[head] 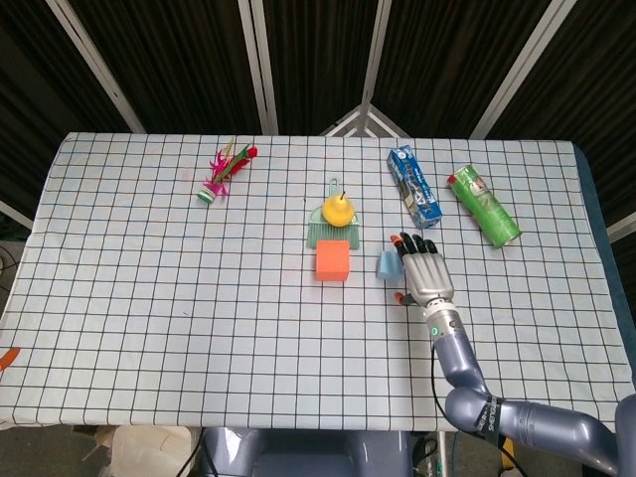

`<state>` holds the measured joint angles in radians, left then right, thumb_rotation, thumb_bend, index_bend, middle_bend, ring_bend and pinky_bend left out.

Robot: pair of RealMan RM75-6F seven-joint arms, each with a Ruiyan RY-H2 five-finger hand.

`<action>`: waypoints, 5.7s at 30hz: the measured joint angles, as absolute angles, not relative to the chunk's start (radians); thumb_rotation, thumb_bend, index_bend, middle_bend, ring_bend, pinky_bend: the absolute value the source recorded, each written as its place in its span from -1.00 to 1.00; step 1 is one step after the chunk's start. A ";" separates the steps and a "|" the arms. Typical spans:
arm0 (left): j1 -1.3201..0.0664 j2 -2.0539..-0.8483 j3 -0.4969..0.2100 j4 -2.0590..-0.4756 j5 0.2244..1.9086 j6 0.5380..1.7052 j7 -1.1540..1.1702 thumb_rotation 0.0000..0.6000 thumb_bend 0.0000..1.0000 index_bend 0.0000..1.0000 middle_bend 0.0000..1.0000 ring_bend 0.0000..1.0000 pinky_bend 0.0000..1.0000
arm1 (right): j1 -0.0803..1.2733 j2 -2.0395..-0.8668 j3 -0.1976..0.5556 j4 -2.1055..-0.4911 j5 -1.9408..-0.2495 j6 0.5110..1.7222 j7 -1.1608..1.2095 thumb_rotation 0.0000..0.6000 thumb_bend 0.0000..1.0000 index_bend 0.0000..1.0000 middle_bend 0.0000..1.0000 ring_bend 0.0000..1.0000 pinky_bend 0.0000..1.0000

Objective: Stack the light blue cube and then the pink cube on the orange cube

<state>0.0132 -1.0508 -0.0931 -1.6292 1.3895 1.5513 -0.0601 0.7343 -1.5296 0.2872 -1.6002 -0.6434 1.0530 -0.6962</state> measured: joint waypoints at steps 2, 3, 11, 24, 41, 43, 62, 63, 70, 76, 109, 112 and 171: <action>0.013 -1.051 -0.094 -1.629 1.387 1.550 -0.060 1.00 -0.69 -0.82 -1.00 -1.00 -1.00 | 0.748 -1.532 0.295 -1.592 -0.611 1.056 -0.704 0.99 -0.43 -1.00 -0.89 -1.00 -0.82; 0.012 -1.051 -0.094 -1.628 1.387 1.549 -0.060 1.00 -0.69 -0.82 -1.00 -1.00 -1.00 | 0.753 -1.533 0.297 -1.589 -0.595 1.057 -0.709 1.00 -0.43 -1.00 -0.89 -1.00 -0.82; 0.007 -1.053 -0.091 -1.632 1.390 1.540 -0.047 1.00 -0.69 -0.82 -1.00 -1.00 -1.00 | 0.777 -1.533 0.301 -1.591 -0.492 1.072 -0.737 0.99 -0.43 -0.97 -0.89 -1.00 -0.82; 0.009 -1.044 -0.093 -1.622 1.387 1.539 -0.083 1.00 -0.69 -0.81 -1.00 -1.00 -1.00 | 0.846 -1.638 0.354 -1.563 -0.349 1.182 -0.749 1.00 -0.43 -0.77 -0.89 -1.00 -0.82; 0.015 -1.032 -0.094 -1.610 1.389 1.542 -0.120 1.00 -0.69 -0.80 -1.00 -1.00 -1.00 | 0.898 -1.690 0.357 -1.502 -0.333 1.246 -0.844 0.99 -0.43 -0.58 -0.89 -1.00 -0.82; 0.016 -1.032 -0.094 -1.612 1.390 1.544 -0.120 1.00 -0.69 -0.80 -1.00 -1.00 -1.00 | 0.900 -1.693 0.357 -1.502 -0.332 1.244 -0.846 0.99 -0.43 -0.56 -0.89 -1.00 -0.82; 0.021 -1.028 -0.097 -1.607 1.381 1.548 -0.129 1.00 -0.69 -0.80 -1.00 -1.00 -1.00 | 0.901 -1.728 0.347 -1.406 -0.352 1.206 -0.838 1.00 -0.36 -0.40 -0.89 -1.00 -0.82; 0.022 -1.028 -0.097 -1.607 1.380 1.548 -0.128 1.00 -0.69 -0.80 -1.00 -1.00 -1.00 | 0.901 -1.729 0.347 -1.402 -0.352 1.203 -0.837 1.00 -0.36 -0.40 -0.89 -1.00 -0.82; 0.021 -1.031 -0.098 -1.611 1.377 1.546 -0.118 1.00 -0.69 -0.80 -1.00 -1.00 -1.00 | 0.894 -1.737 0.349 -1.382 -0.361 1.190 -0.823 1.00 -0.22 -0.18 -0.89 -1.00 -0.82; 0.021 -1.032 -0.098 -1.613 1.377 1.546 -0.112 1.00 -0.69 -0.79 -1.00 -1.00 -1.00 | 0.891 -1.741 0.349 -1.373 -0.366 1.185 -0.824 1.00 -0.08 -0.11 -0.89 -1.00 -0.82; 0.024 -1.032 -0.086 -1.621 1.404 1.555 -0.111 1.00 -0.69 -0.79 -1.00 -1.00 -1.00 | 0.945 -1.523 0.395 -1.608 -0.342 1.165 -0.930 1.00 -0.04 -0.08 -0.89 -1.00 -0.82; 0.025 -1.034 -0.086 -1.624 1.407 1.560 -0.105 1.00 -0.69 -0.79 -1.00 -1.00 -1.00 | 0.960 -1.525 0.400 -1.609 -0.329 1.158 -0.926 1.00 -0.04 -0.08 -0.89 -1.00 -0.82; 0.038 -1.014 -0.082 -1.596 1.427 1.576 -0.200 1.00 -0.69 -0.79 -1.00 -1.00 -1.00 | 1.151 -1.632 0.471 -1.629 -0.105 1.281 -0.900 1.00 0.02 -0.02 -0.89 -0.97 -0.82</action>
